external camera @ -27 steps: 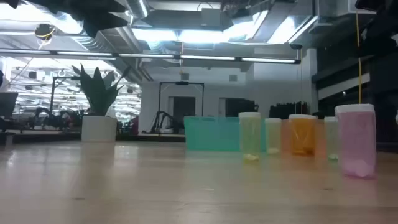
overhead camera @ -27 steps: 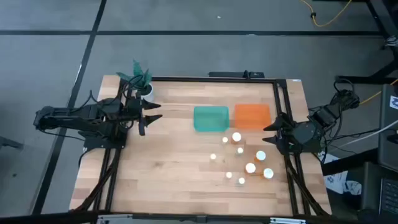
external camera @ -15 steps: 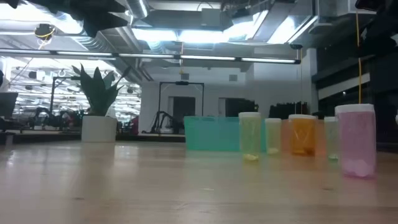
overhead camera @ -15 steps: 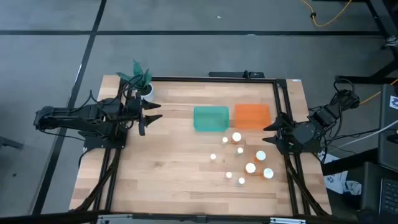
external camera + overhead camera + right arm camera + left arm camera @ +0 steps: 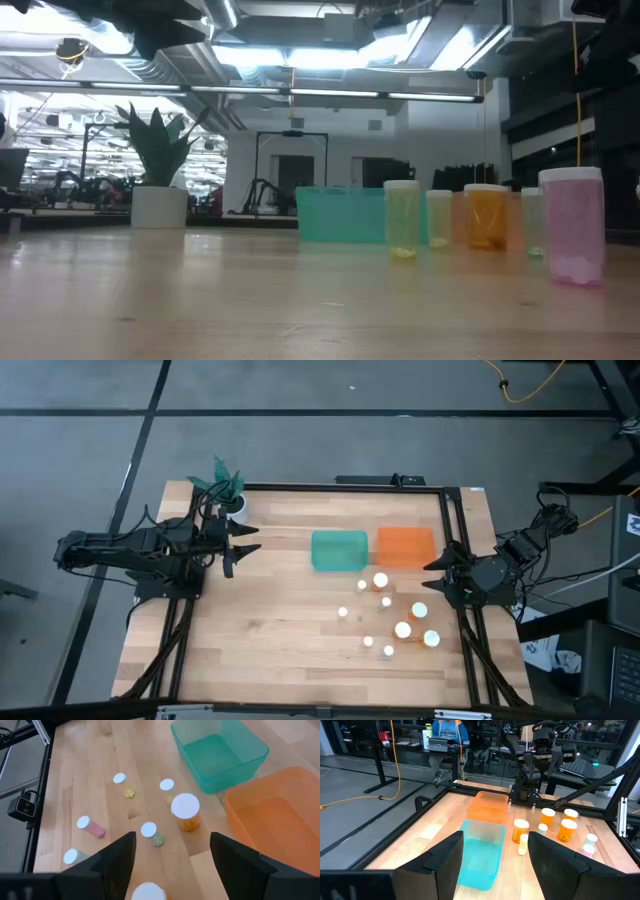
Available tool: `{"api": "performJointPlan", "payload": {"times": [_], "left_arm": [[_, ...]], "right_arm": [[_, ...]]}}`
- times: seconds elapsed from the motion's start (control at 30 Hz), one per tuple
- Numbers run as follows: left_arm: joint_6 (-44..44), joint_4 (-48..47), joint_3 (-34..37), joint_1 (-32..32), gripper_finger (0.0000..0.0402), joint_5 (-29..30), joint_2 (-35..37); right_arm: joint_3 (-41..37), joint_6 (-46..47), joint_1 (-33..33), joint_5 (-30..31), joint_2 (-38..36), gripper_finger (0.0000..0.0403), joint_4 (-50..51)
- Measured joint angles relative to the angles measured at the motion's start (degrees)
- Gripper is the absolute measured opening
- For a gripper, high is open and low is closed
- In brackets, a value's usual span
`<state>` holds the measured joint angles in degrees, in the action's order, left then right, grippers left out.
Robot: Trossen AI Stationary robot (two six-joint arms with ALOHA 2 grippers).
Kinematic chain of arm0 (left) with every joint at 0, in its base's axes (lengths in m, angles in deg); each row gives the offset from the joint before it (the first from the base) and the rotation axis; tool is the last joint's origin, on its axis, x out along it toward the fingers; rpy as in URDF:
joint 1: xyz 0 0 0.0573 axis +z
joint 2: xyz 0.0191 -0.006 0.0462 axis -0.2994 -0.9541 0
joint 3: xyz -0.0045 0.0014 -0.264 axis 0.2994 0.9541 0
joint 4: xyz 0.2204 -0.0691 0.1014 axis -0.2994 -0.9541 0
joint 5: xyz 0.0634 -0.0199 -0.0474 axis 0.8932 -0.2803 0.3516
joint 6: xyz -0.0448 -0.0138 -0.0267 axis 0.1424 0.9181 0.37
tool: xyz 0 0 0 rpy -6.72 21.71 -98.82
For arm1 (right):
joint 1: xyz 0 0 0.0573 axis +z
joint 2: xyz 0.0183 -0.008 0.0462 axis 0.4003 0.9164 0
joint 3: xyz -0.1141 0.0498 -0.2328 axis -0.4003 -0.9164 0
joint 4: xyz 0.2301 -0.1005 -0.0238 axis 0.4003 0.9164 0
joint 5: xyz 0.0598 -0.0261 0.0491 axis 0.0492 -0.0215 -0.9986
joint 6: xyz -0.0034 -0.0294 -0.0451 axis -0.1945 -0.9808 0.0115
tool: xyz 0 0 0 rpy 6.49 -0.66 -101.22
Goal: Pick and place medicine bottles into bin by pill shape (circle, oval)
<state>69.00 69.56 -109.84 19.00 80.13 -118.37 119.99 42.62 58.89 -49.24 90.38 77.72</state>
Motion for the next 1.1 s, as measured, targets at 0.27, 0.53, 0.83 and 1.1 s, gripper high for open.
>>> {"api": "performJointPlan", "payload": {"times": [0.27,0.53,0.83,1.1], "left_arm": [[0.00,0.00,-0.01,0.00,0.0214,0.02,-0.01],[-0.01,0.00,-0.01,-0.02,0.0214,0.01,-0.01],[-0.01,0.00,-0.01,0.00,0.0214,0.00,-0.01],[-0.01,0.00,-0.01,-0.02,0.0214,0.00,-0.01]], "right_arm": [[0.01,0.04,-0.02,8.62,0.02,0.0255,-5.46],[0.01,-4.84,-0.02,18.56,0.00,0.0255,-13.80],[0.01,-13.40,-0.02,18.49,0.02,0.0255,-19.05],[0.01,-7.61,0.00,13.12,0.03,0.0255,-19.36]]}}
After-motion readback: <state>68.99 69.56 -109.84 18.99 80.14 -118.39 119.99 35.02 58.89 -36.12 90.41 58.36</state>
